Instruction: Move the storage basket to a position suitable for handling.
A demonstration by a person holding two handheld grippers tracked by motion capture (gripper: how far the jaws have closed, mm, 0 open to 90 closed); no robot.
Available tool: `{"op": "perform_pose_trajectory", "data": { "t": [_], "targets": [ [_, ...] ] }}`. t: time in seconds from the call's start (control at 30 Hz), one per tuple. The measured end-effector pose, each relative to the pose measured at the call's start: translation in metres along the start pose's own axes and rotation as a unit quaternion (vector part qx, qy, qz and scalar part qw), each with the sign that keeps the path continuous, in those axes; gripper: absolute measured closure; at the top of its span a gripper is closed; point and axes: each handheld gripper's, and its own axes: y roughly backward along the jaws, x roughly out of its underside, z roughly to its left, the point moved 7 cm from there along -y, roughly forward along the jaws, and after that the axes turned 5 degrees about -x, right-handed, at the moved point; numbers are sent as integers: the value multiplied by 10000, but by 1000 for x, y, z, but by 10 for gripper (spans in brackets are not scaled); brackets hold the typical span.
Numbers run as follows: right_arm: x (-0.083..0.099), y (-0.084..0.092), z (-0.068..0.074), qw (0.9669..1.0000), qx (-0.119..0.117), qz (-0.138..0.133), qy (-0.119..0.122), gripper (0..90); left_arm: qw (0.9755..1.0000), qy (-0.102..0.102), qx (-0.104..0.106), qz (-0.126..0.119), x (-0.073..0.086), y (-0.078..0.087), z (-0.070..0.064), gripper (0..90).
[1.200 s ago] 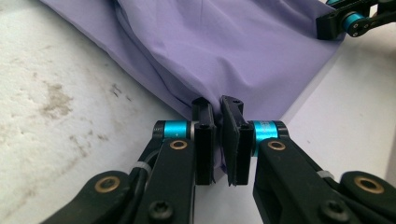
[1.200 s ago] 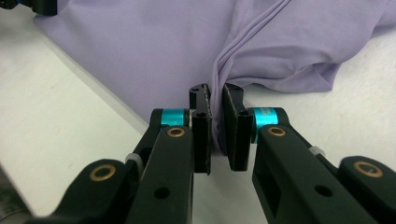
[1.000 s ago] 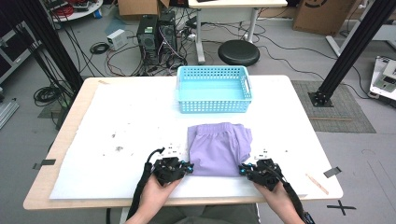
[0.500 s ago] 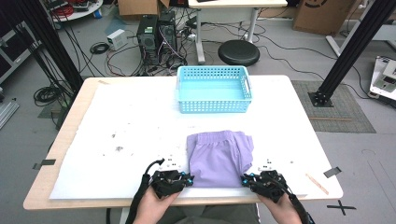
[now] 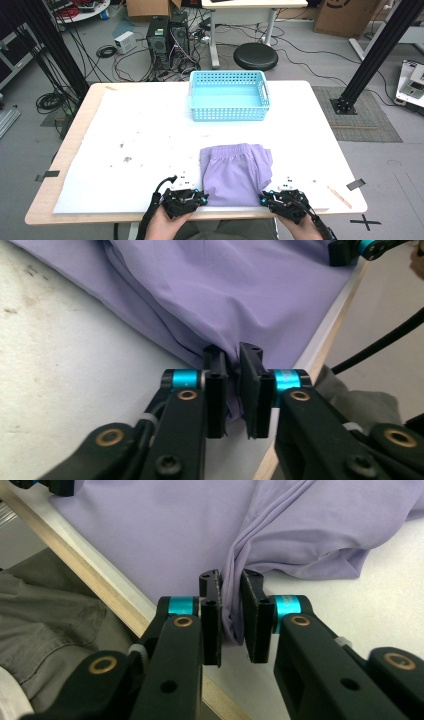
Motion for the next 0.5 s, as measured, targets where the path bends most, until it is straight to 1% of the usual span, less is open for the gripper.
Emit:
{"op": "perform_pose_trajectory", "data": {
  "t": [0.03,0.13,0.17,0.2,0.23,0.3,0.33,0.37,0.43,0.5],
  "targets": [
    [0,0,-1,10000,23,-8,12,738,10000,-15,-24,-3,0,0,0,738],
    [-2,1,-4,9997,217,-102,78,583,9998,-180,-49,-23,-1,2,0,578],
    [-2,3,-5,9995,277,-131,84,551,9997,-212,-70,-22,-2,3,1,530],
    [-4,5,-7,9993,314,-179,68,532,9997,-243,-47,-56,-3,4,2,520],
    [-5,7,-9,9990,356,-263,75,501,9996,-267,-93,-85,-5,5,3,505],
    [-8,10,-13,9985,413,-356,50,475,9991,-289,-246,-174,-9,7,8,442],
    [-9,12,-16,9981,464,-400,53,467,9986,-343,-312,-244,-13,10,13,440],
    [-11,14,-19,9975,548,-444,47,465,9980,-407,-385,-298,-16,12,17,438],
    [-16,17,-25,9963,663,-550,57,452,9956,-522,-604,-492,-24,17,27,405],
    [-21,21,-30,9955,686,-651,34,432,9937,-526,-714,-687,-32,21,38,394]
  ]
}}
